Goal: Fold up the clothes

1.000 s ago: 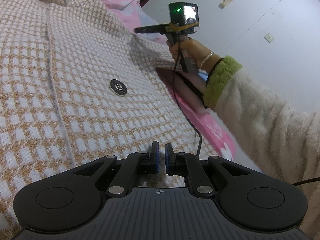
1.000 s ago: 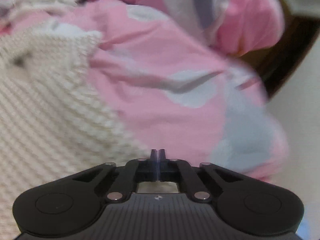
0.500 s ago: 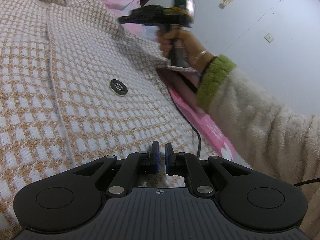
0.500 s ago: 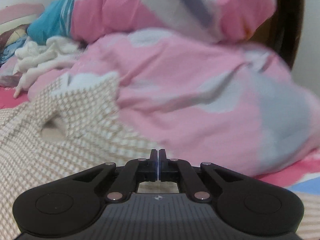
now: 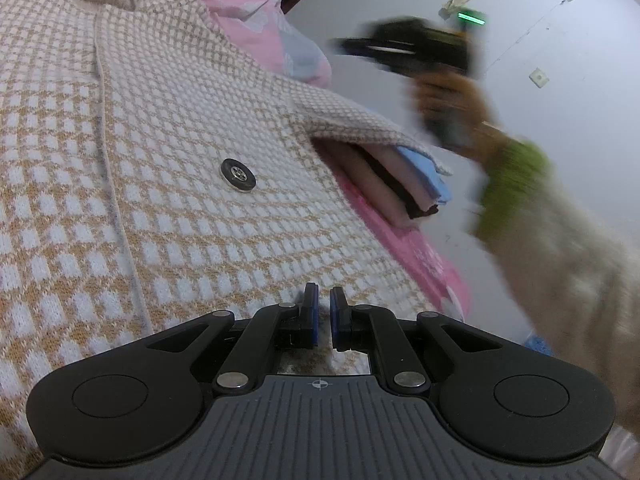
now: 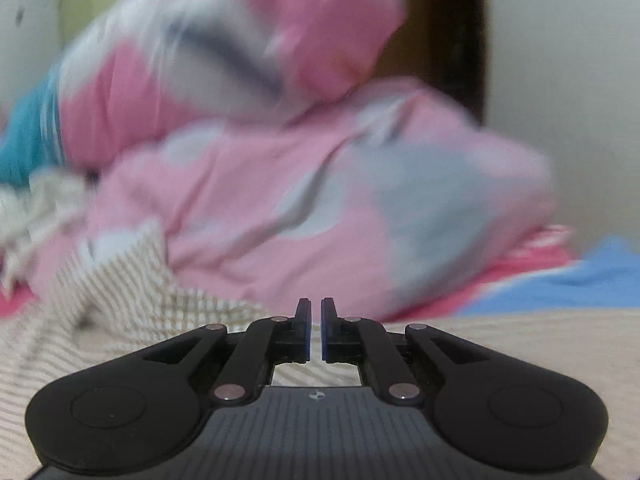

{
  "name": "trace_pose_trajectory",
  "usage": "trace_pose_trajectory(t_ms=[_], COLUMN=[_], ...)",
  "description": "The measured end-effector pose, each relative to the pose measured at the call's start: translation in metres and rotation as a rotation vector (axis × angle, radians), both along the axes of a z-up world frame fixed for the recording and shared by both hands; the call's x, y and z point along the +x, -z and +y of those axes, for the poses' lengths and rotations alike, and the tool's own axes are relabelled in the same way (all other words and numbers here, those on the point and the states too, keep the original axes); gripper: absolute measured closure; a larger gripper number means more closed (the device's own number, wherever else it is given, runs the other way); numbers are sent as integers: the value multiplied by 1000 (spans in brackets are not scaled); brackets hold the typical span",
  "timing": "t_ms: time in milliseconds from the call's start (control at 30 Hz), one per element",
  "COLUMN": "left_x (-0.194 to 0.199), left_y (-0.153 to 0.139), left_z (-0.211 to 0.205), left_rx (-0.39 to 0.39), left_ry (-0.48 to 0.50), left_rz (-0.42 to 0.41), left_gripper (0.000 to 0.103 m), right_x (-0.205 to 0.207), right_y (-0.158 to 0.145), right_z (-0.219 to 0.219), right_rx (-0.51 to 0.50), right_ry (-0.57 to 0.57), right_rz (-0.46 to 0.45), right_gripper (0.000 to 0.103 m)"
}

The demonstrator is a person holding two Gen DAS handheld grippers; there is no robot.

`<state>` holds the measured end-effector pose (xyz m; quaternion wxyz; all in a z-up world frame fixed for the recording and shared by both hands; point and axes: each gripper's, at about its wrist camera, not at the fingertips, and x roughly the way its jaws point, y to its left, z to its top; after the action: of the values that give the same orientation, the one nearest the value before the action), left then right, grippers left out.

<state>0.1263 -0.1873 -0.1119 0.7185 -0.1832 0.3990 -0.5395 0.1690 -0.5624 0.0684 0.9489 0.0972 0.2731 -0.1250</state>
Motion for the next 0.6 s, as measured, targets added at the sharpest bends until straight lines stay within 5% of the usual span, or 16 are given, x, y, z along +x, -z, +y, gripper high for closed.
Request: trace_pose_trajectory(t_ms=[200, 300, 400, 600], left_x=[0, 0, -3, -11], left_y=[-2, -3, -6, -14], left_z=[-3, -4, -6, -12], left_rx=[23, 32, 55, 123], left_ry=[-12, -18, -29, -61], left_rz=[0, 5, -9, -48], left_gripper=[95, 95, 95, 94], right_x=[-181, -235, -260, -263], right_y=[-100, -111, -71, 89], right_z=[7, 36, 76, 161], right_rx=[-172, -328, -332, -72], right_ry=[95, 70, -4, -178], right_rz=[-127, -72, 13, 135], right_gripper=[85, 85, 85, 86])
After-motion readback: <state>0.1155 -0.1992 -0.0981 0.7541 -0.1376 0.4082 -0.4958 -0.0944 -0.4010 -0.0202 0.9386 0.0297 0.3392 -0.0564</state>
